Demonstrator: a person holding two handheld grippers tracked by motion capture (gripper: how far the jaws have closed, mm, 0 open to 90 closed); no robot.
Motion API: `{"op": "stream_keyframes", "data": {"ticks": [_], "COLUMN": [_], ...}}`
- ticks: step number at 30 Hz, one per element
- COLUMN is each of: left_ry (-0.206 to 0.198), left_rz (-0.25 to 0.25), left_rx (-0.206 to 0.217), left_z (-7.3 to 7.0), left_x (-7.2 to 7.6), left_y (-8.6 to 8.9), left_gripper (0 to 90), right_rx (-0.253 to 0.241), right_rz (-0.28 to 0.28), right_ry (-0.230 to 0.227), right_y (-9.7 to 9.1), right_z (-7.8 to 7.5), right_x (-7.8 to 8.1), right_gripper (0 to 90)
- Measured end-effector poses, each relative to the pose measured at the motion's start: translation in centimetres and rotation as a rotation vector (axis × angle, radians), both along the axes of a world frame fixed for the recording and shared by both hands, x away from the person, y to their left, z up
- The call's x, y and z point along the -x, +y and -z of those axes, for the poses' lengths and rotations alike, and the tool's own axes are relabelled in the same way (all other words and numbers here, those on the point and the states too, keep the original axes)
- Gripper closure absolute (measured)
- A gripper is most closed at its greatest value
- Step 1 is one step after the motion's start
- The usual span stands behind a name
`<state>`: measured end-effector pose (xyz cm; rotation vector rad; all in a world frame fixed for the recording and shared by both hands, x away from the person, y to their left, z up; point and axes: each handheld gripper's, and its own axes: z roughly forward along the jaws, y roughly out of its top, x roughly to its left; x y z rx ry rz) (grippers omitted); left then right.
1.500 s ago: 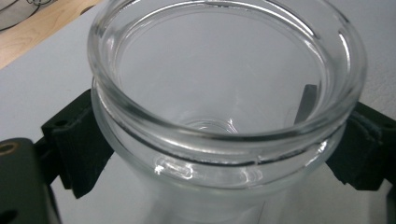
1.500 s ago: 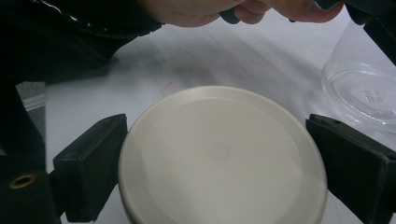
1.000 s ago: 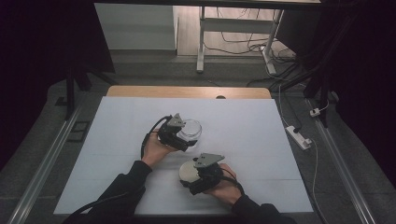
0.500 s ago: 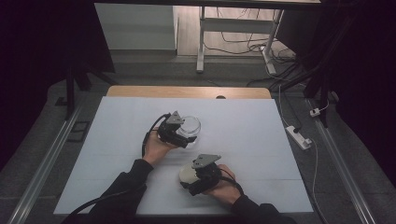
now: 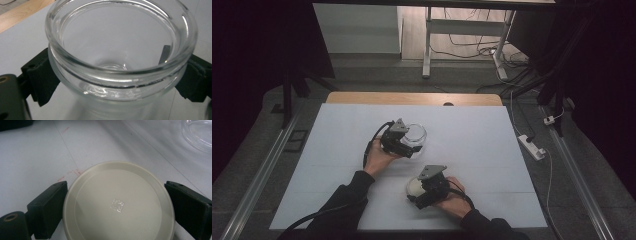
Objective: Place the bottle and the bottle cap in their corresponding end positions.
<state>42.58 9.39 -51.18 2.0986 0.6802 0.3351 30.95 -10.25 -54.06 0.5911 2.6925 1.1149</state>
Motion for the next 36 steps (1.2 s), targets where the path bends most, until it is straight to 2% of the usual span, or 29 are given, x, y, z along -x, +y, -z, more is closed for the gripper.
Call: {"op": "stream_keyframes", "data": {"ticks": [11, 19, 23, 25, 28, 36], "left_ry": [0.021, 0.036, 0.04, 0.038, 0.046, 0.062], "left_rz": [-0.022, -0.017, -0.014, -0.01, -0.003, 0.003], "left_rx": [-0.001, 0.001, -0.001, -0.002, 0.012, 0.007], "left_z": [-0.2, -0.3, -0.3, -0.3, -0.5, -0.6], "left_x": [0.2, 0.7, 1.3, 1.6, 2.0, 2.5], "left_y": [-0.2, 0.2, 0.8, 1.2, 1.5, 1.9], "left_gripper": [3.3, 0.4, 0.0, 0.0, 0.0, 0.0], "right_rx": [-0.025, -0.062, -0.083, -0.099, -0.103, -0.108], "right_rz": [-0.003, -0.014, -0.015, -0.015, -0.013, -0.024], "right_ry": [0.025, 0.008, -0.007, 0.0, -0.004, -0.014], "right_y": [-0.2, -0.5, -1.0, -1.3, -1.4, -1.5], "right_z": [-0.1, -0.7, -1.3, -1.5, -1.6, -2.0], "right_x": [-0.2, -0.1, -0.1, -0.2, -0.2, 0.3], "right_gripper": [3.1, 1.2, 0.9, 0.9, 0.9, 0.9]}}
